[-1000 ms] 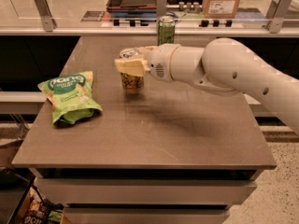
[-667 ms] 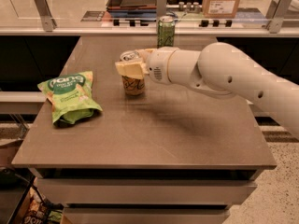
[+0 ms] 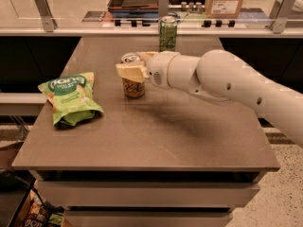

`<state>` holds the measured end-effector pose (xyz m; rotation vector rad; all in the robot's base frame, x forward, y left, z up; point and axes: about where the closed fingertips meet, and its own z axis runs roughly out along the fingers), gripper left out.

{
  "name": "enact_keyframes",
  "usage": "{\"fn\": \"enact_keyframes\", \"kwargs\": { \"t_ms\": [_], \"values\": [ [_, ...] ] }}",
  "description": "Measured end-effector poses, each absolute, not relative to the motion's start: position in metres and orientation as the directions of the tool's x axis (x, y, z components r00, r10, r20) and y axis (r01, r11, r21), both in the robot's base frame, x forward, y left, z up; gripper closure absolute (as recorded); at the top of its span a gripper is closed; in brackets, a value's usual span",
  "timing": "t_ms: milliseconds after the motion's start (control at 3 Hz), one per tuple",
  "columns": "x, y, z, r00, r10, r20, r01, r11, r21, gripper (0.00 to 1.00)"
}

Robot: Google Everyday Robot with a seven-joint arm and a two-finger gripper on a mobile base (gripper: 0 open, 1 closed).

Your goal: Move orange can near green rice chip bag

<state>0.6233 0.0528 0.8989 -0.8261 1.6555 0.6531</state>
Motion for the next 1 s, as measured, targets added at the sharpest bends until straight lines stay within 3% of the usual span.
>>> {"fn": "enact_keyframes", "kwargs": {
  "t_ms": [333, 1000],
  "values": [
    [0.6233, 0.0529, 0.8993, -0.136, -0.183, -0.974, -0.798, 0.602, -0.001, 0.83],
    [0.6233, 0.0530, 0.8997, -0.136, -0.183, -0.974, -0.798, 0.602, -0.001, 0.36]
  ]
}}
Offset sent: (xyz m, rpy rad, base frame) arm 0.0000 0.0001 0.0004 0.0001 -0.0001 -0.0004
